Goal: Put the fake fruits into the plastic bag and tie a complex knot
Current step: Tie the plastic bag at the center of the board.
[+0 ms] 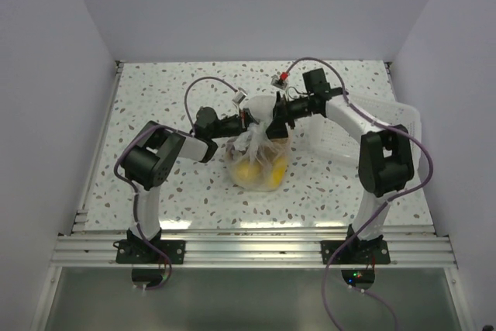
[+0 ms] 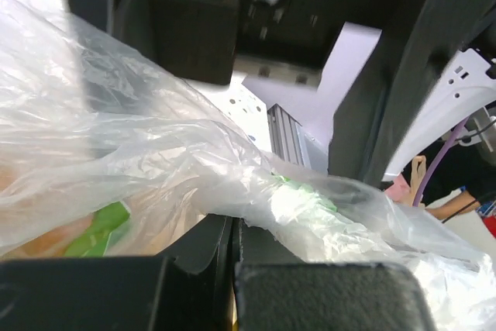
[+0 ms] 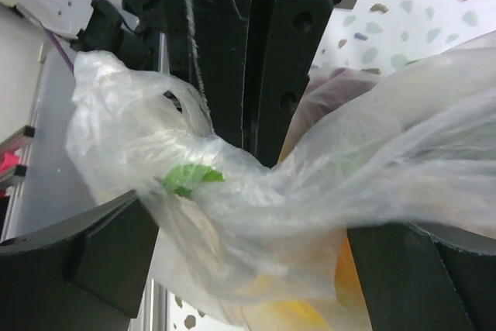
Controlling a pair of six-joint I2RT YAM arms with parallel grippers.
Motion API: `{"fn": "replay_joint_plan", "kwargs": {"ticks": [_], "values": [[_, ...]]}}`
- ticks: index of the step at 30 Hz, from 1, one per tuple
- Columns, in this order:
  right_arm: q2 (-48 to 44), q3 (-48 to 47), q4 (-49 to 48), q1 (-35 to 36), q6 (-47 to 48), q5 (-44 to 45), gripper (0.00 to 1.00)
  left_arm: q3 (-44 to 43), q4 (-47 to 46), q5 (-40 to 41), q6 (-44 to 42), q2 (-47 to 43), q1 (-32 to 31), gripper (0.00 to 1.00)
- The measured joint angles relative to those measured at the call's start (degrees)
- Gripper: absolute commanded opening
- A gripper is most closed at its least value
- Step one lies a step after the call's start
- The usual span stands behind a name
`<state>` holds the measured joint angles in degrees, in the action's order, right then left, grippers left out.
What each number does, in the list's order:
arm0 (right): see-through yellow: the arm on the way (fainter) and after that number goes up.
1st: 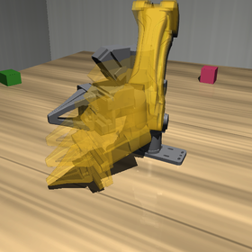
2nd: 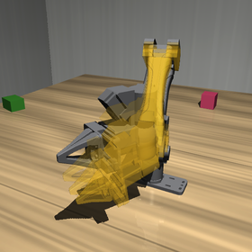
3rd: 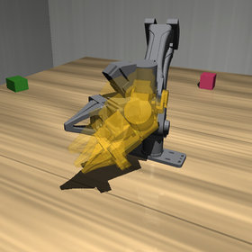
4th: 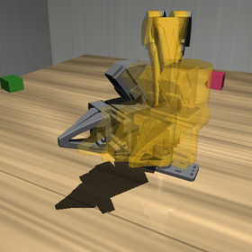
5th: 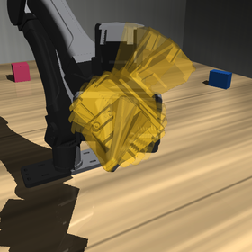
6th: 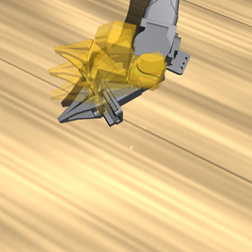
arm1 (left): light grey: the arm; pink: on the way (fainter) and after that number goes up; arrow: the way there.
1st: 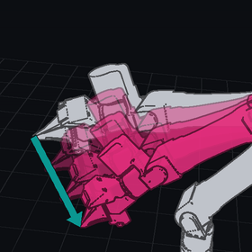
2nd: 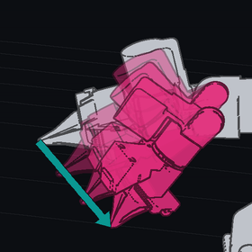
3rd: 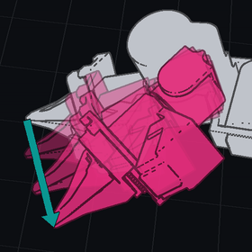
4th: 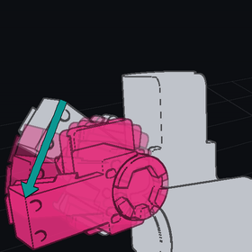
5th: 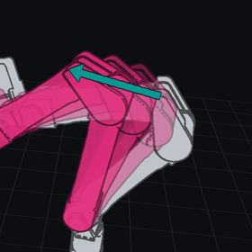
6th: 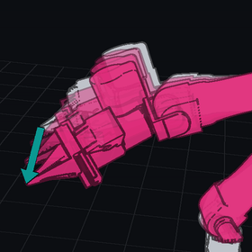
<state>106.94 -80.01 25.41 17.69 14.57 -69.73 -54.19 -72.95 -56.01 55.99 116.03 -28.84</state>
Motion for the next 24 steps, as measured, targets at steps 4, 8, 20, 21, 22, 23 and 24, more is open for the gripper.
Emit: {"fn": "replay_joint_plan", "kwargs": {"ticks": [4,8,20,21,22,23,24], "values": [[0.1,-8.7,18.4,-5.1,15.3,0.0,0.98,0.1,-0.1,0.3,0.9,0.0,0.0,0.0],[0.4,-13.8,31.4,-10.5,26.0,-0.7,0.86,0.1,-0.1,0.3,2.1,0.0,0.2,0.0],[-3.5,2.6,6.2,-10.1,0.2,5.5,0.26,0.0,-0.1,0.3,2.5,0.0,0.2,0.0],[-3.5,2.7,3.8,-9.9,-2.3,6.3,0.3,0.0,-0.1,0.3,2.5,0.0,0.2,0.0],[-3.5,2.7,1.9,-9.6,-3.8,6.8,0.31,0.0,-0.1,0.3,2.5,0.0,0.2,0.0],[-3.7,2.7,-0.3,-9.1,-5.2,7.3,0.31,0.0,-0.1,0.3,2.5,0.0,0.2,0.0],[-3.8,2.7,-2.0,-8.5,-6.6,7.5,0.32,0.0,-0.1,0.3,2.5,0.0,0.2,0.0]]}}
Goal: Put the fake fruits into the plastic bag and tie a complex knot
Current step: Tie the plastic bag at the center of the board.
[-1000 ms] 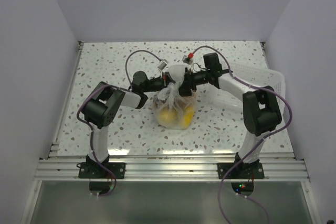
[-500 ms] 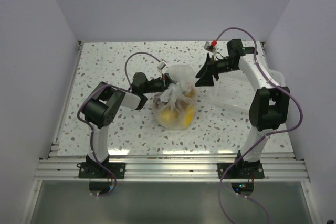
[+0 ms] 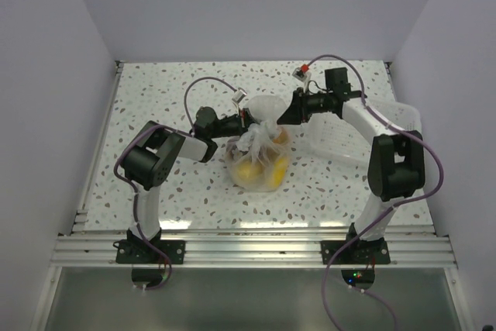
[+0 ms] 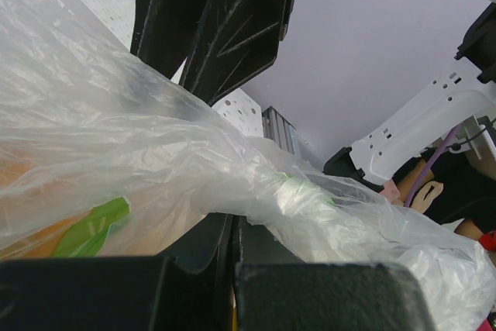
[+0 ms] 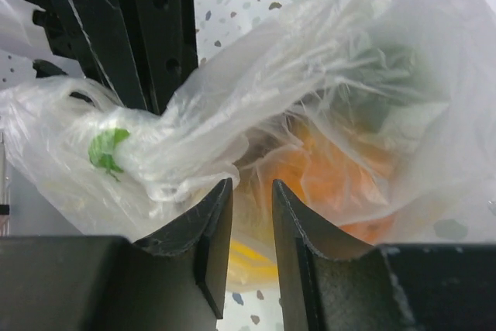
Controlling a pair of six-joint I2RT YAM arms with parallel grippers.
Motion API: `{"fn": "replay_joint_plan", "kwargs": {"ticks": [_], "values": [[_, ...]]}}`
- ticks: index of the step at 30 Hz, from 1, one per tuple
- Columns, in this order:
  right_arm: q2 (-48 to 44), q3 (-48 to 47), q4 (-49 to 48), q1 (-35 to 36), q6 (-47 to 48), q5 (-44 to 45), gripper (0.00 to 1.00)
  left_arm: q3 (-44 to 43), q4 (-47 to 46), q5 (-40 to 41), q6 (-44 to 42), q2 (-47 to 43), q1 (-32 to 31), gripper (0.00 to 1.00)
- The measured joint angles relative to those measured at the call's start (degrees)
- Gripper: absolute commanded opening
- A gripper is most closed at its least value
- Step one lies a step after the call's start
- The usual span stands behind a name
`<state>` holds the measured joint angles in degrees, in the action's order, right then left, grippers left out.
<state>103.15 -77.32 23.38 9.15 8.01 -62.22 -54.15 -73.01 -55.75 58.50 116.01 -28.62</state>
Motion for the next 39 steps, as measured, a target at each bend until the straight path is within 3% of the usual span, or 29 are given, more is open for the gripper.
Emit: {"fn": "replay_joint_plan", "kwargs": {"ticks": [4,10,17,26,39], "values": [[-0.1,0.0,-3.1,1.2,-3.0,0.2,0.35,0.0,0.0,0.0,-0.1,0.0,0.0,0.0],[-0.3,-0.6,-2.0,1.2,-2.3,-0.6,0.58,0.0,0.0,0.0,-0.5,0.0,0.0,0.0],[-2.0,-1.0,7.0,2.5,6.5,-1.1,0.61,0.0,0.0,0.0,-0.7,-0.2,0.0,0.0],[-4.2,4.1,6.7,6.6,9.4,-0.3,0.68,-0.2,0.0,0.2,-0.3,-0.2,0.0,0.0],[-2.2,5.3,-6.4,10.0,0.5,-1.8,0.7,-1.8,-0.1,3.4,6.1,0.2,-1.8,0.0]]}}
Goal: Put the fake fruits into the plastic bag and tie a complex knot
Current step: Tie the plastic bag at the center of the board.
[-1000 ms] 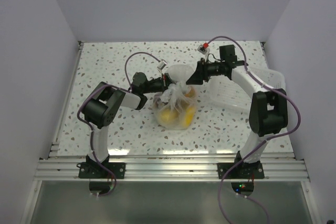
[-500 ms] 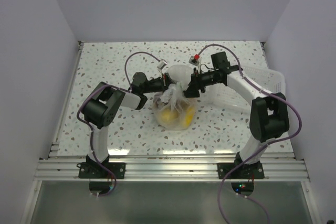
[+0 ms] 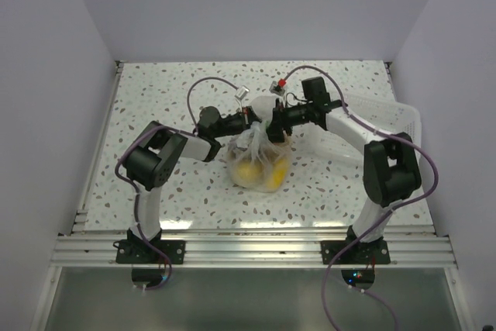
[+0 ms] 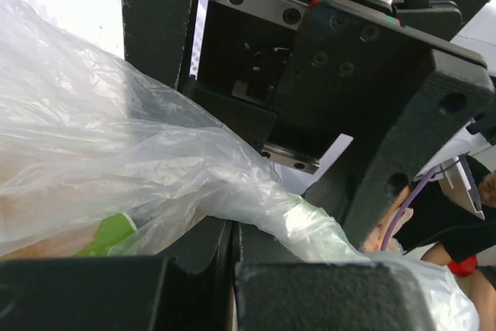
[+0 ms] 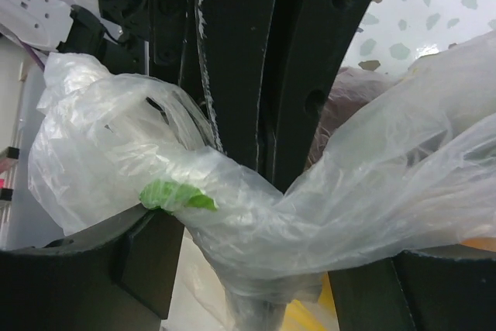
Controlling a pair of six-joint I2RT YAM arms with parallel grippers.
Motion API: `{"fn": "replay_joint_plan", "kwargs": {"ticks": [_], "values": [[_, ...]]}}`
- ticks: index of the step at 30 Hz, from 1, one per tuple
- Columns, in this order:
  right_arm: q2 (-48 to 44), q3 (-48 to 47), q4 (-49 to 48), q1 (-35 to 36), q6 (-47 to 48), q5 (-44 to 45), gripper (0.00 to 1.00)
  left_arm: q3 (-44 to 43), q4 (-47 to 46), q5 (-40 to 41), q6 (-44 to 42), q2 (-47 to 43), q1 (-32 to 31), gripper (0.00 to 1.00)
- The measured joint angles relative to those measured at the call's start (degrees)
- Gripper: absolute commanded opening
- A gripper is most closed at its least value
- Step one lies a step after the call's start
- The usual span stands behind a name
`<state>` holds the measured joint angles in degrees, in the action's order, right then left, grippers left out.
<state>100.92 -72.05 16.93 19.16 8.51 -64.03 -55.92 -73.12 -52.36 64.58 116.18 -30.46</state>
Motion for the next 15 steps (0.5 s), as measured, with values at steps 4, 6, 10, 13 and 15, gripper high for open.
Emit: {"fn": "replay_joint_plan", "kwargs": {"ticks": [4,6,10,13,15], "values": [[1.4,-0.3,-1.8,0.5,-1.9,-0.7,0.77,0.4,0.0,1.2,1.1,0.3,0.0,0.0],[2.0,-0.7,-2.0,0.5,-2.1,-1.0,0.83,0.5,0.0,1.4,1.9,0.3,-0.1,0.0],[3.7,-2.6,-1.0,0.6,-1.5,-1.7,0.91,0.8,0.0,2.0,2.9,0.3,-0.2,0.0],[3.9,-4.9,2.9,0.2,1.2,-1.6,0.93,1.2,-0.1,2.1,3.6,0.3,-0.2,0.0],[3.9,-7.2,6.7,-0.7,4.0,-1.6,0.93,1.2,-0.4,2.1,3.8,0.3,-0.3,0.0]]}}
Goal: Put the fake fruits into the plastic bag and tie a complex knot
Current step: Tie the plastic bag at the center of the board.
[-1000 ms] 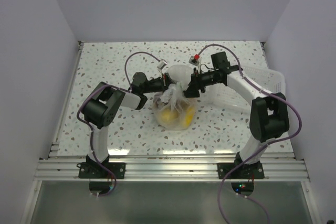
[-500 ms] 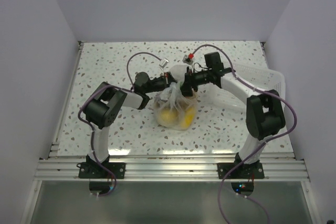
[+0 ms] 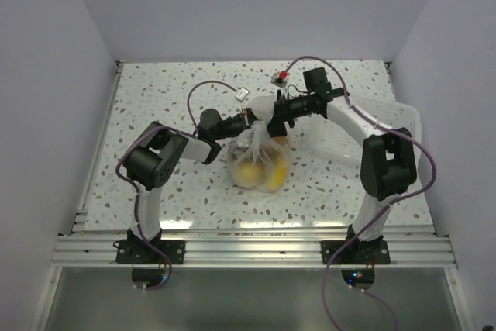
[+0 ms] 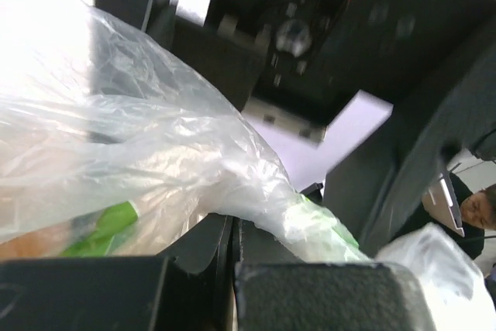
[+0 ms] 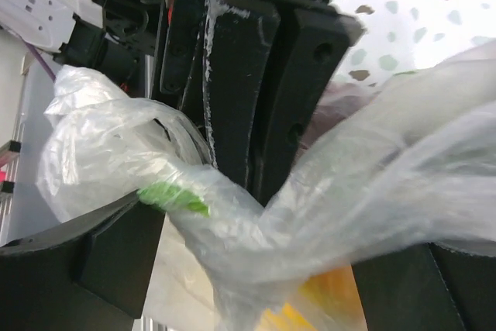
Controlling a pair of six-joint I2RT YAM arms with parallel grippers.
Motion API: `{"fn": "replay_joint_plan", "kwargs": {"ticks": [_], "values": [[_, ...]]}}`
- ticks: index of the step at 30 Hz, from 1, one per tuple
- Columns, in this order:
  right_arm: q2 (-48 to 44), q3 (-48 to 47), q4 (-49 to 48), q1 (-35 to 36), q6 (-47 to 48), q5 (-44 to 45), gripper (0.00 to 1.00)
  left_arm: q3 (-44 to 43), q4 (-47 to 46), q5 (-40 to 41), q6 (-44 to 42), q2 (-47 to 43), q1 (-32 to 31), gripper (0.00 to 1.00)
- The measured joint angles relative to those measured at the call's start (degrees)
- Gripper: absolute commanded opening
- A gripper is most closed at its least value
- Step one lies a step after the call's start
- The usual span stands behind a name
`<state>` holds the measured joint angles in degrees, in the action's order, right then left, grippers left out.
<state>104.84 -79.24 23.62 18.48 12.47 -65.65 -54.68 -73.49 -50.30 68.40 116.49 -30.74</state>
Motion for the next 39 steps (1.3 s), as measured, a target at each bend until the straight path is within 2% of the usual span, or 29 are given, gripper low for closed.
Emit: {"fn": "replay_joint_plan", "kwargs": {"ticks": [4,9,12,14,21,29,34,39], "values": [[0.0,-6.8,12.7,-4.1,8.6,-0.1,0.91,0.2,-0.1,-0.7,0.0,0.0,-0.2,0.0],[0.1,-13.9,29.3,-10.5,21.2,-1.5,0.8,0.2,-0.1,-2.0,-0.1,0.0,-0.5,0.0],[0.1,-13.6,34.1,-11.8,24.0,-1.6,0.68,0.2,-0.1,-2.3,-0.1,0.0,-0.5,0.0],[0.1,-12.5,35.8,-11.7,24.7,-1.6,0.64,0.2,-0.1,-2.4,-0.1,0.0,-0.5,0.0],[0.1,-7.1,34.5,-10.7,22.6,-2.7,0.58,0.2,-0.1,-2.9,-0.5,0.0,-0.5,0.0],[-0.3,-3.3,23.7,-8.4,13.1,-2.7,0.5,0.2,-0.1,-3.0,-0.5,0.0,-0.6,0.0],[-0.5,-3.0,20.3,-7.2,9.7,-2.8,0.33,0.2,-0.1,-3.0,-0.5,0.0,-0.5,0.0],[-1.3,-2.9,19.9,-7.1,8.7,-3.2,0.04,0.2,0.0,-2.8,-0.8,0.0,-0.5,0.0]]}}
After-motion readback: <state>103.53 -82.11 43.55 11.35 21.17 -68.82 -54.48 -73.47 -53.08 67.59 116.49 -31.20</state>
